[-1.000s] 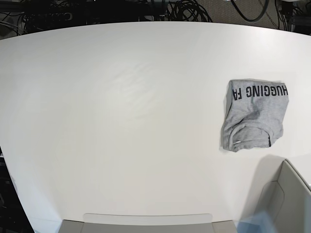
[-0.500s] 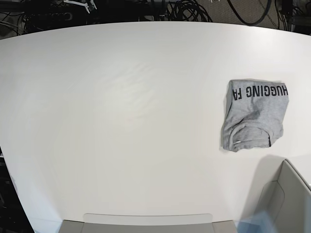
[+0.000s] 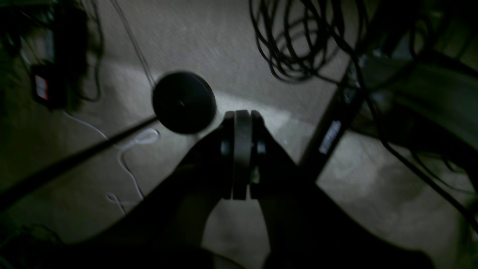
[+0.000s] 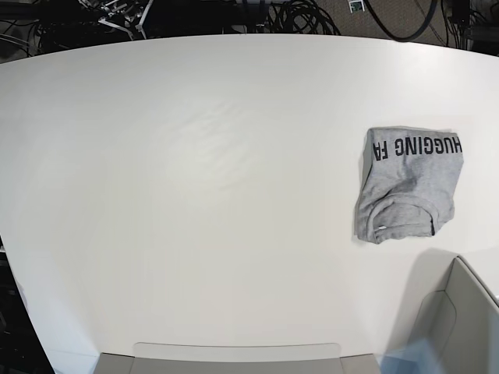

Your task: Fold the T-shirt properly

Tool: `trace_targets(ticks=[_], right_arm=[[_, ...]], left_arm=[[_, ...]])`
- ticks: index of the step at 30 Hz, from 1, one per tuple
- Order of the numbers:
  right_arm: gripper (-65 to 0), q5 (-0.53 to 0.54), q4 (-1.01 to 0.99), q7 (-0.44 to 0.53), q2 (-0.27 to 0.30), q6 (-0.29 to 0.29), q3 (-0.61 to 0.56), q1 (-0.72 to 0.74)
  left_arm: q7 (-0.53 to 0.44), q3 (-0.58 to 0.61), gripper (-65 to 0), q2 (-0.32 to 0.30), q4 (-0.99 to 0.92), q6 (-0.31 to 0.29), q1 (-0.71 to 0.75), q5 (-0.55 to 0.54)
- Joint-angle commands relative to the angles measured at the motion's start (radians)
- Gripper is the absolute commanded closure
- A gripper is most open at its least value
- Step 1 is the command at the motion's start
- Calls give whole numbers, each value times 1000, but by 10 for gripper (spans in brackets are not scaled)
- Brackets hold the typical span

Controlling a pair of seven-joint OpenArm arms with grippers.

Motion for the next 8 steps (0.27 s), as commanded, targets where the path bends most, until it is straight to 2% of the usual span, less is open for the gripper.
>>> trace_targets(ticks=[1, 8], right_arm=[[0, 4, -4, 6, 12, -3, -1, -6], [0, 4, -4, 7, 13, -3, 1, 3]], left_arm=[[-10, -1, 0, -7, 2, 6, -3, 0], [-10, -6, 0, 27, 2, 10, -8, -7]])
